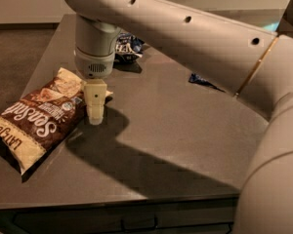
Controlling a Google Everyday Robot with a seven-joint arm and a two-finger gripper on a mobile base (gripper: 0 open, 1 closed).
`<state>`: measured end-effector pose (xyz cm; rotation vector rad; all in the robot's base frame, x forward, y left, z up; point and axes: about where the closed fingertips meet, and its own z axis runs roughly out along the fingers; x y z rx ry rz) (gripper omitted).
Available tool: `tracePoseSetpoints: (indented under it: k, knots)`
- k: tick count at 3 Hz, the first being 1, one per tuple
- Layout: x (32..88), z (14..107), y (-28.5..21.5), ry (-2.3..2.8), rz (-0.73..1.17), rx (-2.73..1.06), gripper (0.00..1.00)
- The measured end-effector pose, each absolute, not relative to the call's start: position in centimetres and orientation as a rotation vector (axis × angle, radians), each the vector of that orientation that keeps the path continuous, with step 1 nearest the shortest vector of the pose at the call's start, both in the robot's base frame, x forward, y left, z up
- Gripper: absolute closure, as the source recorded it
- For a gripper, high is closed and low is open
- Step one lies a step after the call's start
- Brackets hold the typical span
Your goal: Move brown chip bag near rxbar blueberry
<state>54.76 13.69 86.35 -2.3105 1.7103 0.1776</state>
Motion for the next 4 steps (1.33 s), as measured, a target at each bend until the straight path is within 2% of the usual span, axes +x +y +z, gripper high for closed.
tracePoseSetpoints:
  k: [1, 2, 3, 4]
  knots:
    - [55.4, 85.0, 14.6, 1.758, 0.18, -2.317, 0.0]
    - [56.0, 84.4, 14.9, 1.794, 0.185, -2.316, 0.16]
    - [56.3, 85.0, 14.5, 1.809, 0.215, -2.298, 0.47]
    - [56.3, 85.9, 13.7, 1.808, 0.23, -2.281, 0.72]
